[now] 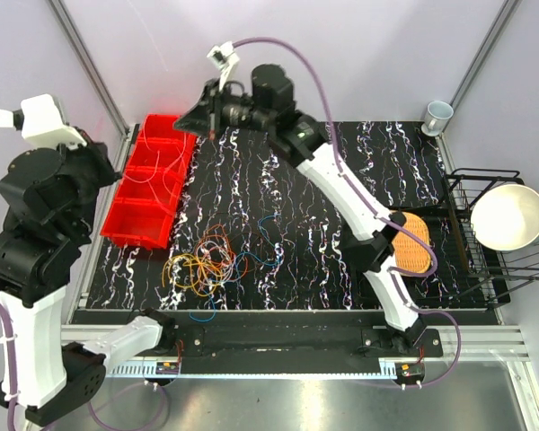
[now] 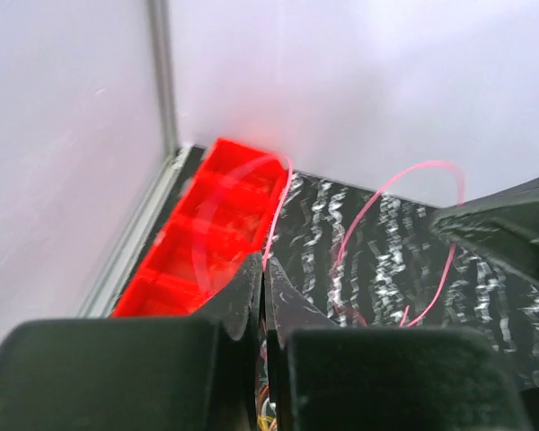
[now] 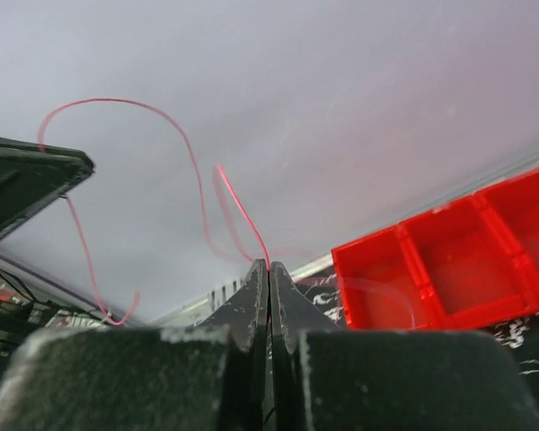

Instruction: Untangle the cables

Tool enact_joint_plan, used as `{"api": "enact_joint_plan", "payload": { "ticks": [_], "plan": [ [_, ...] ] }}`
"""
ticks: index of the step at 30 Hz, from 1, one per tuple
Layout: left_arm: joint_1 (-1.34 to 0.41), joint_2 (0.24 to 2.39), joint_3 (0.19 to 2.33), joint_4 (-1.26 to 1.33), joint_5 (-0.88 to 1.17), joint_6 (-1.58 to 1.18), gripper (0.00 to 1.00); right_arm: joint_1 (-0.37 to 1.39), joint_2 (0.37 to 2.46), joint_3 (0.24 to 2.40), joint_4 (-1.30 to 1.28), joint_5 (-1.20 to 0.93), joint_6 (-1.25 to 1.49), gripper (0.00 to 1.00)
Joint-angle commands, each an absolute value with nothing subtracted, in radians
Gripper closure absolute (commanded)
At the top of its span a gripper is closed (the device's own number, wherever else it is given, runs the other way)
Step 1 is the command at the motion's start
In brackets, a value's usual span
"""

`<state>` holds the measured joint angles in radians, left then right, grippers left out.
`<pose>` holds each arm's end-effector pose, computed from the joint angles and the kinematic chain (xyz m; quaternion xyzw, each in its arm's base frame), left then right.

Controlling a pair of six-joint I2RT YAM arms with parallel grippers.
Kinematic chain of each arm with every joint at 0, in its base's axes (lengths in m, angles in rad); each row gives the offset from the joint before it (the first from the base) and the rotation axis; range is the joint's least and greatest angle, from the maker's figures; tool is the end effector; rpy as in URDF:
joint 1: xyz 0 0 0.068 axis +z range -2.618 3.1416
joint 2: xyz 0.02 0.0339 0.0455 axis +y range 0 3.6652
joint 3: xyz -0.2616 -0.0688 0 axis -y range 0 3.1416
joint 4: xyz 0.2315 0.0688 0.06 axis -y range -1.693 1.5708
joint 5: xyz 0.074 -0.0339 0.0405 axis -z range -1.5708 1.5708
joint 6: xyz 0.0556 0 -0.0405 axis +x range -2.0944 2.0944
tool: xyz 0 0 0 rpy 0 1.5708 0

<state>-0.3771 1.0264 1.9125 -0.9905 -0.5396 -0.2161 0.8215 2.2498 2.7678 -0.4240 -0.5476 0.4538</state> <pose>0.1086 -0.0123 0.5419 -0.1202 0.7282 0.0009 0.6748 0.3035 0.3687 0.4952 -0.3151 0.6006 0.5701 0.4637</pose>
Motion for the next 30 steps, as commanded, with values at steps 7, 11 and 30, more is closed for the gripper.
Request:
{"api": "enact_joint_plan", "payload": {
  "ticks": [7,11,30],
  "plan": [
    [-0.373,0.919,1.691,-0.988,-0.750,-0.206,1.00,0.945,2.410,2.770,-0.267,-0.578,0.445,1.00],
    [-0.371,0.904,1.625,-0.957,-0.779,-0.204,1.00,0.979,2.465,2.769,-0.178,-0.560,0.428,1.00],
    [-0.123,1.068,1.473,-0.793,-0.626,-0.232,1.00,0.992,2.698,2.775,0.190,-0.471,0.495,1.00]
  ]
}}
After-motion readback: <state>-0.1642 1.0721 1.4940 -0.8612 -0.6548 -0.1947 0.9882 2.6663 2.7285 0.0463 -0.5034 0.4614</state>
